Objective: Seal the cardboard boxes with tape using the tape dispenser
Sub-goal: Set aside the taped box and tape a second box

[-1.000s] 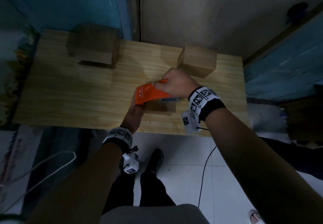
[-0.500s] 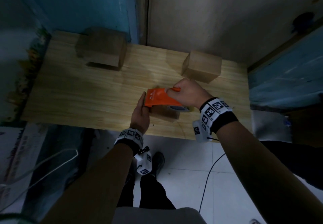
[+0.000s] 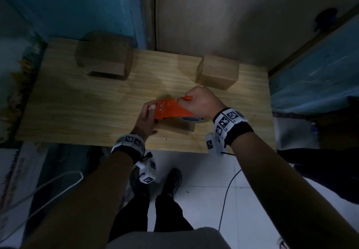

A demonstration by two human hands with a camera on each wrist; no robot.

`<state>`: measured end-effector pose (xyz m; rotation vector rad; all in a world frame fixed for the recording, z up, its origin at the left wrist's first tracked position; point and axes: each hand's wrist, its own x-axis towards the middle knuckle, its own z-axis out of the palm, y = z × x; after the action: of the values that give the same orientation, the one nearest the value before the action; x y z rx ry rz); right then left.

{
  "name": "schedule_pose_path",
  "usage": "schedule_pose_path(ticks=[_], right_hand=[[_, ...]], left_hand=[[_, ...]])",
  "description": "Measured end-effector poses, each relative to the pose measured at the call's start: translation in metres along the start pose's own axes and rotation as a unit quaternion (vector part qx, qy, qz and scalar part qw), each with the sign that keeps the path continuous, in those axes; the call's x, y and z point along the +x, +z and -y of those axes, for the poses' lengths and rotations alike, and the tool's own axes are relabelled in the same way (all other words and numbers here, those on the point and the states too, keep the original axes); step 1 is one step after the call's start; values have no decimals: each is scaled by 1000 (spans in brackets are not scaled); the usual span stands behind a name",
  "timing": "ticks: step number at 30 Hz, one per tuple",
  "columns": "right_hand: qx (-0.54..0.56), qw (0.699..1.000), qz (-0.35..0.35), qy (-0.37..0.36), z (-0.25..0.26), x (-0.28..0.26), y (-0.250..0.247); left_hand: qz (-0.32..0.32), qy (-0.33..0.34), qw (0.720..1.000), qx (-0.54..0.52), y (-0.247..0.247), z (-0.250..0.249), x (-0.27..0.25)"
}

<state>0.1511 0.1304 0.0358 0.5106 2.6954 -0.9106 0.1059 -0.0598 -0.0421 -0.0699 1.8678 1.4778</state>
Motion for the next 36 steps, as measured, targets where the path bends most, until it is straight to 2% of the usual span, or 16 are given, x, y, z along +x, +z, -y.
schedule_pose_path(ticks=[3, 6, 11, 17, 26, 33, 35, 36], right_hand=[[23, 1000, 0, 4, -3, -3, -1], [21, 1000, 10, 12, -1, -3, -2], [1, 996, 77, 33, 5, 0, -12], [15, 998, 55, 26, 4, -1, -9], [33, 999, 25, 7, 0, 4, -5], [0, 999, 33, -25, 20, 21, -4], [1, 999, 37, -25, 21, 24, -5], [4, 999, 37, -25, 21, 25, -6]], left_hand=[[-13, -2, 999, 46, 1, 0, 5], [16, -1, 997, 80, 1, -1, 9], [69, -4, 995, 71, -3, -5, 9], [81, 40, 993, 72, -5, -12, 4], [26, 66, 995, 65, -5, -7, 3], [-115, 101, 986, 70, -2, 6, -9], [-153, 110, 974, 122, -4, 8, -7], [-164, 123, 962, 183, -5, 8, -7]])
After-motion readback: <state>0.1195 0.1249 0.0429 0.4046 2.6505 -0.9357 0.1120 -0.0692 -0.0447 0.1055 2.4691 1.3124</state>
